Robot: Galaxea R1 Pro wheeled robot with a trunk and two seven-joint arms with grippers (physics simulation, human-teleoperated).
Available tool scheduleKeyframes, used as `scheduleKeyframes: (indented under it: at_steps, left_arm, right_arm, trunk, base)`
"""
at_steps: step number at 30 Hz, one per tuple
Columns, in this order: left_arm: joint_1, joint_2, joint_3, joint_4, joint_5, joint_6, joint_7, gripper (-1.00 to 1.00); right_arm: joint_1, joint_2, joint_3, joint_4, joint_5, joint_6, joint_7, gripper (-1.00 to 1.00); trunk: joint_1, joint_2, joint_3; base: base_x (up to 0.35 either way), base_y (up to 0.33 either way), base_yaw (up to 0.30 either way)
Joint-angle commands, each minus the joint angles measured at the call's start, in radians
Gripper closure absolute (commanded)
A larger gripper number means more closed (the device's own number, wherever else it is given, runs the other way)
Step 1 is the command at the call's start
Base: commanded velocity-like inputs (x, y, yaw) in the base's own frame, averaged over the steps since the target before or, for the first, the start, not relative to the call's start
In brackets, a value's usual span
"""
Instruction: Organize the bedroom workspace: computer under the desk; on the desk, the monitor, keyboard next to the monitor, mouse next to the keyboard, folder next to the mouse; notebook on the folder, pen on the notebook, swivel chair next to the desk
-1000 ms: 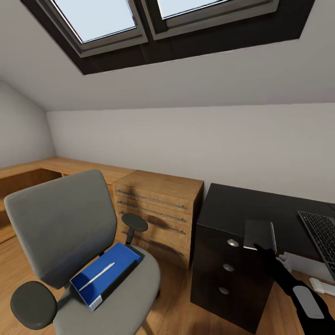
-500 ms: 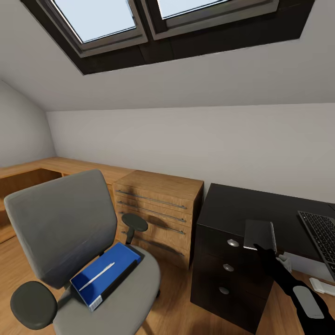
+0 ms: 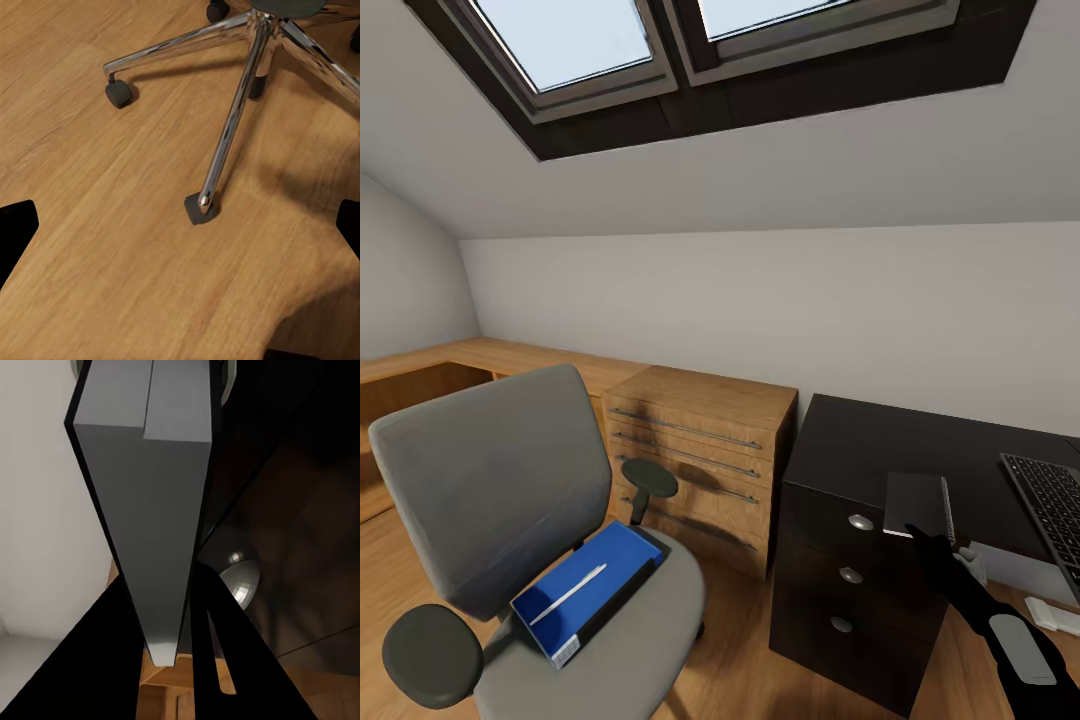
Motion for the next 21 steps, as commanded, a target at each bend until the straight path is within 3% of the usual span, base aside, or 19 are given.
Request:
scheduleKeyframes:
  at_steps: [1,11,12,21]
  left_arm:
    - [0.001,0.0,0.008,-0.002,0.004,0.0,-0.01,-1.0]
    - [0.0,0.001,0.008,-0.002,0.004,-0.001,-0.01,-1.0]
    - [0.0,0.001,0.008,-0.002,0.004,-0.001,-0.01,-1.0]
    - [0.0,0.004,0.008,-0.002,0.004,-0.001,-0.01,-1.0]
  right_arm:
    - [0.0,0.0,-0.002,0.002,0.013,0.004,-0.003,1.0]
    - [0.0,0.0,-0.002,0.001,0.012,0.004,-0.004,1.0]
    - [0.0,0.0,-0.002,0.001,0.012,0.005,-0.003,-1.0]
    - [0.0,-0.001,-0.002,0.0,0.012,0.007,-0.003,-1.0]
  trunk:
    - [0.0,0.0,-0.001]
    - [0.0,0.0,-0.001]
    - [0.0,0.0,-0.001]
    - [0.0,0.0,-0.001]
  base:
    - [0.0,0.0,0.0]
    - [0.0,0.0,0.0]
    - [0.0,0.0,0.0]
    - [0.0,0.0,0.0]
